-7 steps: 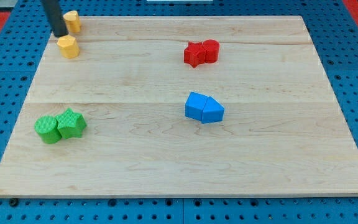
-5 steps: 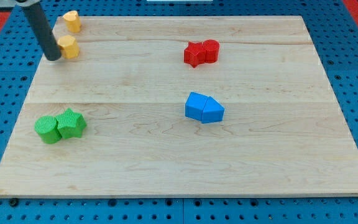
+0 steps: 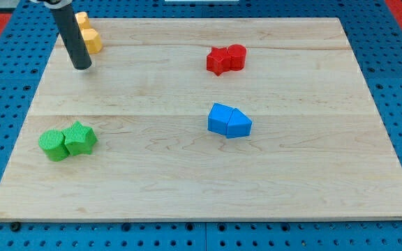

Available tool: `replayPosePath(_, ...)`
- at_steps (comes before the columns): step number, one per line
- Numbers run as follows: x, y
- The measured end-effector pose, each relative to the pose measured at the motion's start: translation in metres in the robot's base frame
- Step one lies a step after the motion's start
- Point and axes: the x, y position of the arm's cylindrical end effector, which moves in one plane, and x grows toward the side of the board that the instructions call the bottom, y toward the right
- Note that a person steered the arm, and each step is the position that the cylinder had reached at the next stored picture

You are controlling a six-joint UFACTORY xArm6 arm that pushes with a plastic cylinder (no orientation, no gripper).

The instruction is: Slide the yellow hexagon closer to yellow heart

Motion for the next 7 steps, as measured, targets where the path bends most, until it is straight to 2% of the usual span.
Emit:
replayPosePath(1, -0.028, 0.001)
replayPosePath(2, -0.034, 0.001)
replayPosePath(3, -0.007, -0.013)
replayPosePath(4, -0.014, -0.039)
replayPosePath(5, -0.030, -0.026)
replayPosePath(7, -0.052, 0.033)
